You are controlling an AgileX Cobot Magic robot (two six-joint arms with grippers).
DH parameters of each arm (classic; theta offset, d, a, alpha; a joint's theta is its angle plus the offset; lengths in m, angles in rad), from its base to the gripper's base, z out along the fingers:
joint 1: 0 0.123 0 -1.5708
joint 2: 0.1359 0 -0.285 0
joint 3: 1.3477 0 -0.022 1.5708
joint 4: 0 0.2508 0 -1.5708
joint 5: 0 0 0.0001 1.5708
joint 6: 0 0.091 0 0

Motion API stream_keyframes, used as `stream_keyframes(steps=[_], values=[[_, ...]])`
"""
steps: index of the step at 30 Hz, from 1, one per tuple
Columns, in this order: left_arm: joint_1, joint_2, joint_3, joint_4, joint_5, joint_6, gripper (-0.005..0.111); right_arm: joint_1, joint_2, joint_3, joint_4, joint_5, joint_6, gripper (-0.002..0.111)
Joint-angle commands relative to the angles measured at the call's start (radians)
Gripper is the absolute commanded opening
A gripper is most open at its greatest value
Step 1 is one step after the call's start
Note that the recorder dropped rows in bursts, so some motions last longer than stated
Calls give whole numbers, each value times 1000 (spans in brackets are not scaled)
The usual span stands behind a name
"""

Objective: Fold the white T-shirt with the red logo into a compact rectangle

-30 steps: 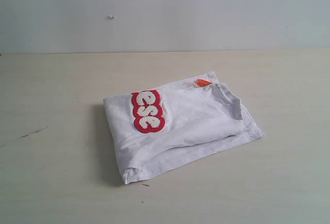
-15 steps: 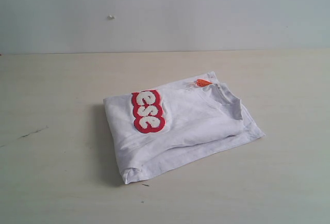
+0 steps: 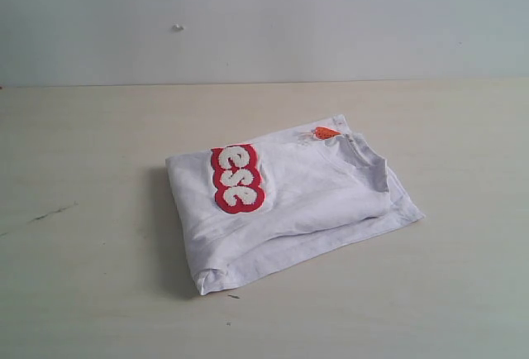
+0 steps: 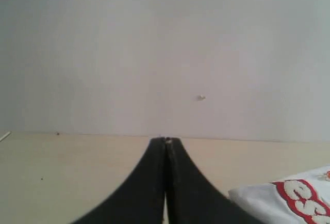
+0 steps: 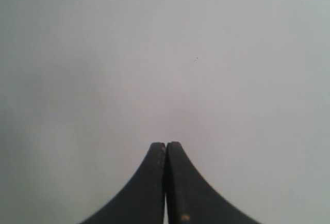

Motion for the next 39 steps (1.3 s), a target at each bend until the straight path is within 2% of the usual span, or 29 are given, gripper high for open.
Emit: stream_keyframes(steps=[1,10,24,26,39], values=[[2,-4,8,-27,0,6,0,-4,-2,9,-2,3,-2,0],[2,-4,8,-38,53,61,0,-4,-2,9,-2,3,-2,0],[2,-4,8,-60,324,88,0,-4,-2,9,-2,3,-2,0],[2,-4,8,-60,352,135,0,-4,-2,9,-2,3,-2,0],[2,-4,8,-60,359,174,0,-4,-2,9,-2,3,-2,0]])
